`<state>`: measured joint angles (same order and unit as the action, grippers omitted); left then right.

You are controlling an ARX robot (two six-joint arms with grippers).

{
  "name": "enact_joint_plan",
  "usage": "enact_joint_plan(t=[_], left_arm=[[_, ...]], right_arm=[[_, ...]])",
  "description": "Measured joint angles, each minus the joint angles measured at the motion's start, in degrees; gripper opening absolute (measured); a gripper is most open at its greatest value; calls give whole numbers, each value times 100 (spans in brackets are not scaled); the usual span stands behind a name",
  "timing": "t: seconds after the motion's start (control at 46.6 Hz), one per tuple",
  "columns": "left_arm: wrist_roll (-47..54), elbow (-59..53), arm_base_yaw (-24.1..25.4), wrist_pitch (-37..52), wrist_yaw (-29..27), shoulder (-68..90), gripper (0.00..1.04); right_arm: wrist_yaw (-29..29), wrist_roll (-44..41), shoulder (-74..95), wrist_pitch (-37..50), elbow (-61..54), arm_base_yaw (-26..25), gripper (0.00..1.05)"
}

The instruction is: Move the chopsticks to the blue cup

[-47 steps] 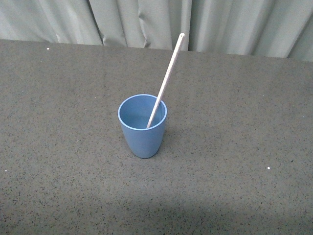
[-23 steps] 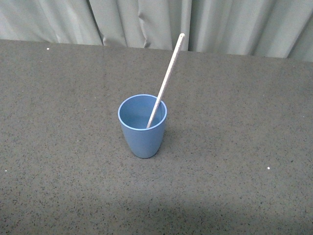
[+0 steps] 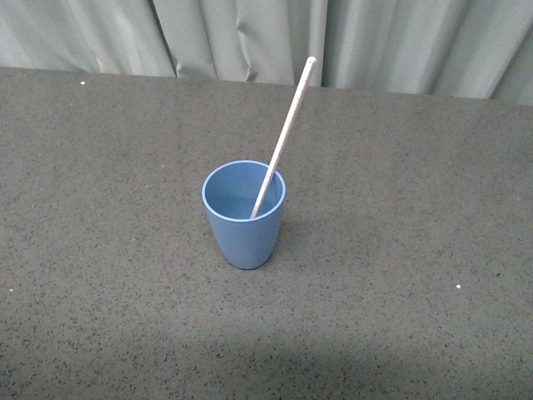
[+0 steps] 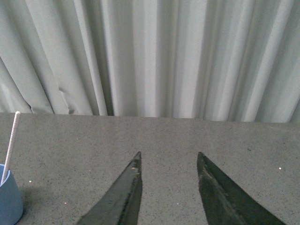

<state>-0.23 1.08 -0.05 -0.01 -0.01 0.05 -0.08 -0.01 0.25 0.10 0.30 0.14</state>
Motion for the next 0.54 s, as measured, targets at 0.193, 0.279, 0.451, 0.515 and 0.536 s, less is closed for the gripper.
enact_joint_plan(t=[0.193, 0.279, 0.451, 0.515, 0.536], left_arm=[[0, 0, 0, 2, 0, 0, 98], [0, 0, 0, 0, 0, 0, 98], [0, 0, 0, 2, 0, 0, 98], [0, 0, 0, 2, 0, 0, 98], [0, 0, 0, 0, 0, 0, 98]], right_arm=[[0, 0, 0, 0, 0, 0, 68], [0, 2, 0, 0, 0, 0, 85], [0, 2, 0, 0, 0, 0, 95], [0, 2, 0, 0, 0, 0, 95], [0, 2, 0, 0, 0, 0, 95]])
